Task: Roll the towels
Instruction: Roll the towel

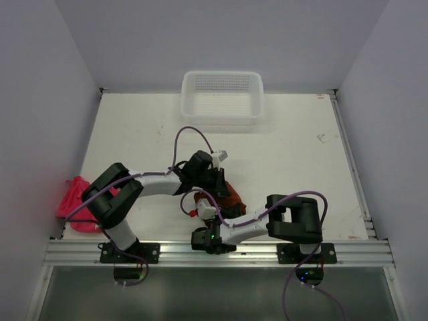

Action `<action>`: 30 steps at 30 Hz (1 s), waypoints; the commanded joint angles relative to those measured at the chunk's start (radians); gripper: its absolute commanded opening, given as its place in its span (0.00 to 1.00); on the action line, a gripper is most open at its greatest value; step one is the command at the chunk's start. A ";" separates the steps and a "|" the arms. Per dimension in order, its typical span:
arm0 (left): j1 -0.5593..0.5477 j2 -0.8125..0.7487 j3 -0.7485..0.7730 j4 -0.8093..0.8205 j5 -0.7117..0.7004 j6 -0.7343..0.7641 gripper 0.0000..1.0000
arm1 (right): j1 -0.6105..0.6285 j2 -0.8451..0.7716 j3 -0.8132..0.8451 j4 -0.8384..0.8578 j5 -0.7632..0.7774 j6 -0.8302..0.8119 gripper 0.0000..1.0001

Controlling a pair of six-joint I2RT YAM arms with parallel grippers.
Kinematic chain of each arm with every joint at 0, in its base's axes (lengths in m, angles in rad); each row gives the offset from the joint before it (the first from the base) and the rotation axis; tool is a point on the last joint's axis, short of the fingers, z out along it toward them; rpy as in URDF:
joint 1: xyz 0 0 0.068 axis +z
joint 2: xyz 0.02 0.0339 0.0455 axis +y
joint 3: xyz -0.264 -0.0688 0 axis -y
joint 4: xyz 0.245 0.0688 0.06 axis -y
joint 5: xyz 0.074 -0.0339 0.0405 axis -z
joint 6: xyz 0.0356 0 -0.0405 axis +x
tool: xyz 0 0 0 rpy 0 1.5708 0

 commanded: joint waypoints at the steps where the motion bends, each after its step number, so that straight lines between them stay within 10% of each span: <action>1: -0.004 -0.024 -0.087 0.101 0.009 -0.033 0.14 | 0.008 0.004 0.018 0.009 0.005 0.015 0.00; 30: -0.002 0.054 -0.270 0.296 -0.046 -0.107 0.07 | -0.022 -0.578 -0.103 0.127 -0.178 0.167 0.50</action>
